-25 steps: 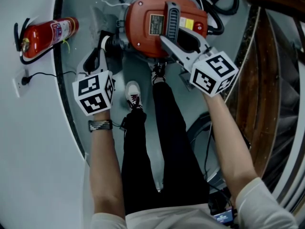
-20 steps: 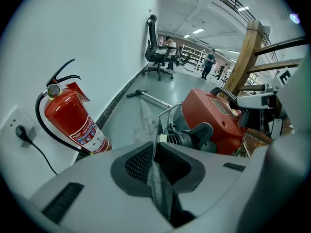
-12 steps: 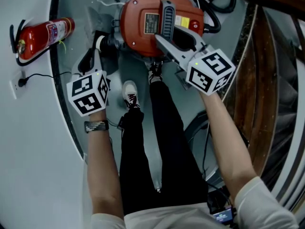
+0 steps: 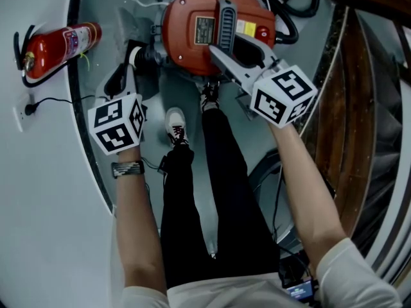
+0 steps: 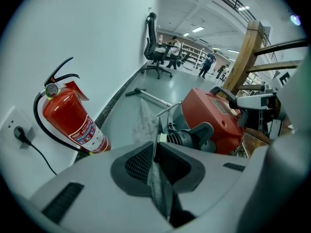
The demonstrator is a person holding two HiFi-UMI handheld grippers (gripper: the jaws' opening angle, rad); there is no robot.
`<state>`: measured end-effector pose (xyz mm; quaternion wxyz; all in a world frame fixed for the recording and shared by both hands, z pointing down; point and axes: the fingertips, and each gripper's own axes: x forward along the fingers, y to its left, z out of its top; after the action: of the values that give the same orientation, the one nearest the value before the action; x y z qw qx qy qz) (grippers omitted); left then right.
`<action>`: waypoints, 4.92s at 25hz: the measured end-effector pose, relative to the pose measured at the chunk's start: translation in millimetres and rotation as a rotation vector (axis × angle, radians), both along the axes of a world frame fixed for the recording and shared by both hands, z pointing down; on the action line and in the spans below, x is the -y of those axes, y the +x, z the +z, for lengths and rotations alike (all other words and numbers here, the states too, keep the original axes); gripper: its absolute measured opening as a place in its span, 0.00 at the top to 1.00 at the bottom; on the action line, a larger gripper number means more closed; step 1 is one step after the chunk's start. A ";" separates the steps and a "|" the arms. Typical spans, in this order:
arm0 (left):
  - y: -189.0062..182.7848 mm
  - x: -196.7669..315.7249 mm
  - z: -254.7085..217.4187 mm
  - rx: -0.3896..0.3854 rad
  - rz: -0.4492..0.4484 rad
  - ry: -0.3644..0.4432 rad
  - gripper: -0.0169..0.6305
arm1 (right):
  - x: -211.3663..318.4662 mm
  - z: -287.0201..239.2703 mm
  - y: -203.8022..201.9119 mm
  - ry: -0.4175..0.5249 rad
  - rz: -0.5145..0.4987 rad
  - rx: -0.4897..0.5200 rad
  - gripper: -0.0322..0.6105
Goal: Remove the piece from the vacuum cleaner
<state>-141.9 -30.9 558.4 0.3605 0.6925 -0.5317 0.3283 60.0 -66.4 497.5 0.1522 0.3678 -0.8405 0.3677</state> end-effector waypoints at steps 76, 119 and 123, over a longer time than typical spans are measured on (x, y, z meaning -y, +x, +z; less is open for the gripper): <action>1.2 35.4 7.9 -0.209 -0.279 -0.053 0.93 | -3.2 -1.6 -2.3 -0.014 -0.057 0.021 0.63; -0.4 -4.4 -1.6 -0.068 0.016 0.067 0.81 | -3.2 -2.2 -0.1 0.006 -0.051 0.009 0.63; -0.2 -14.3 6.4 -0.051 0.004 0.037 0.79 | -3.7 -2.5 0.7 0.013 -0.046 0.005 0.63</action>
<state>-142.0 -16.6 564.8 0.3605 0.7083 -0.5270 0.3011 60.7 -62.7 495.1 0.1559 0.3483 -0.8515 0.3596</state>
